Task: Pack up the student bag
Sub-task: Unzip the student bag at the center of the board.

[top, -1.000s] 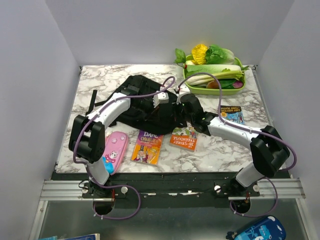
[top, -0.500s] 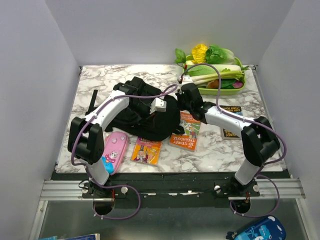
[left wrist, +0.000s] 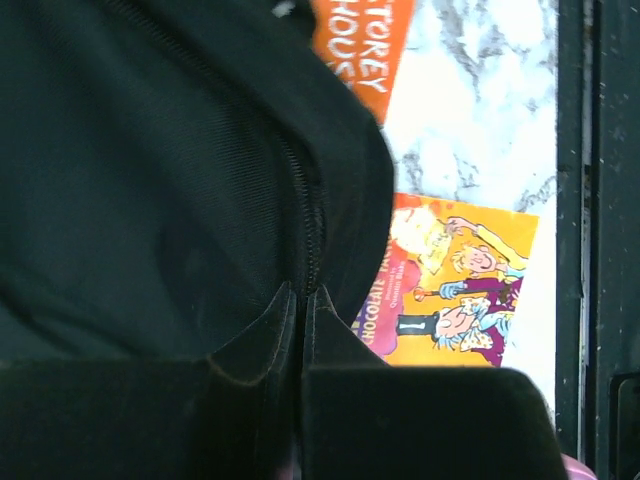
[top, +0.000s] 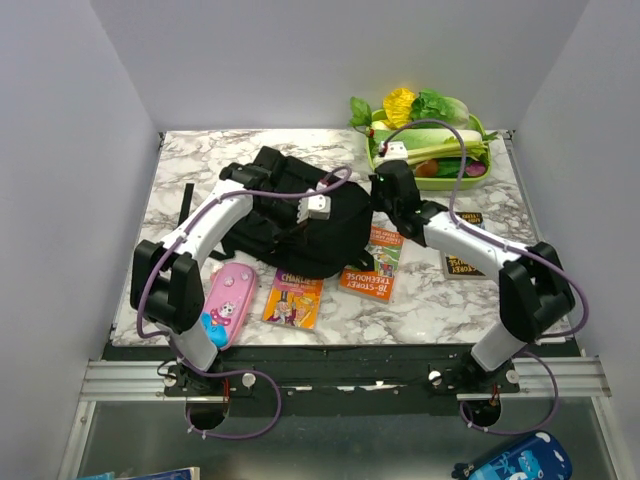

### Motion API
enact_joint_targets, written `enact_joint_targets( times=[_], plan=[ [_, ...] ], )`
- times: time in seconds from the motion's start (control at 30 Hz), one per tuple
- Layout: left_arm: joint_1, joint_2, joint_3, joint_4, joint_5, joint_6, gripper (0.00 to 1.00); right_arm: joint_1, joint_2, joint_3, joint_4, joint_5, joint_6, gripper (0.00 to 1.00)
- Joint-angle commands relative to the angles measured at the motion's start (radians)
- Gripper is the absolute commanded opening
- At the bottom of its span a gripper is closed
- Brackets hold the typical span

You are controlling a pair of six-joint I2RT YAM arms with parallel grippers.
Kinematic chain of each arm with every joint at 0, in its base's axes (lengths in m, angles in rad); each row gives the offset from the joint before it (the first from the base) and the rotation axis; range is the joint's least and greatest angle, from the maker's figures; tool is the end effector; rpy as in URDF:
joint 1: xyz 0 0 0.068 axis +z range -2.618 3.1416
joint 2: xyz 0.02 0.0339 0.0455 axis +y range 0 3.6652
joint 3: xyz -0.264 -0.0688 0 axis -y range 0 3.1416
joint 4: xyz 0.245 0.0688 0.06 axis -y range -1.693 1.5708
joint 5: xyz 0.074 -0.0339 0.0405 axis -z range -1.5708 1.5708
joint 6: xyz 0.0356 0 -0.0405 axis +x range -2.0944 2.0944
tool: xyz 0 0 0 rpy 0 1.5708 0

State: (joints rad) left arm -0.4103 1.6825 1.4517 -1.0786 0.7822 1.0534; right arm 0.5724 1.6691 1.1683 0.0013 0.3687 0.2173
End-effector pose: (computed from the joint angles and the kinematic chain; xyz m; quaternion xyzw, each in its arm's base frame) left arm 0.2901 -0.1536 0.2823 0.6495 0.6487 -0.3205 0.2338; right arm 0.3295 0.1971 0.2599 -0.0572 0.8486 0.0475 0.5238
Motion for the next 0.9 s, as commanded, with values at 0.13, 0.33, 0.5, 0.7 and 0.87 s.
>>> enact_joint_targets(
  times=[0.13, 0.33, 0.5, 0.7, 0.87],
  plan=[
    [0.102, 0.048, 0.085, 0.233, -0.230, -0.337, 0.01, -0.040, -0.207, -0.189, 0.002, 0.007, 0.050, 0.01],
    [0.122, 0.059, 0.038, 0.284, -0.304, -0.405, 0.02, 0.055, -0.261, -0.265, 0.002, -0.142, 0.100, 0.01],
    [0.117, 0.025, 0.012, 0.198, -0.189, -0.417, 0.24, 0.103, -0.240, -0.260, -0.034, -0.201, 0.126, 0.01],
    [0.022, -0.063, -0.027, 0.187, -0.058, -0.430, 0.71, 0.104, -0.238, -0.259, -0.032, -0.220, 0.129, 0.01],
    [-0.059, -0.058, -0.056, 0.327, -0.020, -0.565, 0.99, 0.104, -0.230, -0.245, -0.037, -0.212, 0.126, 0.01]
  ],
)
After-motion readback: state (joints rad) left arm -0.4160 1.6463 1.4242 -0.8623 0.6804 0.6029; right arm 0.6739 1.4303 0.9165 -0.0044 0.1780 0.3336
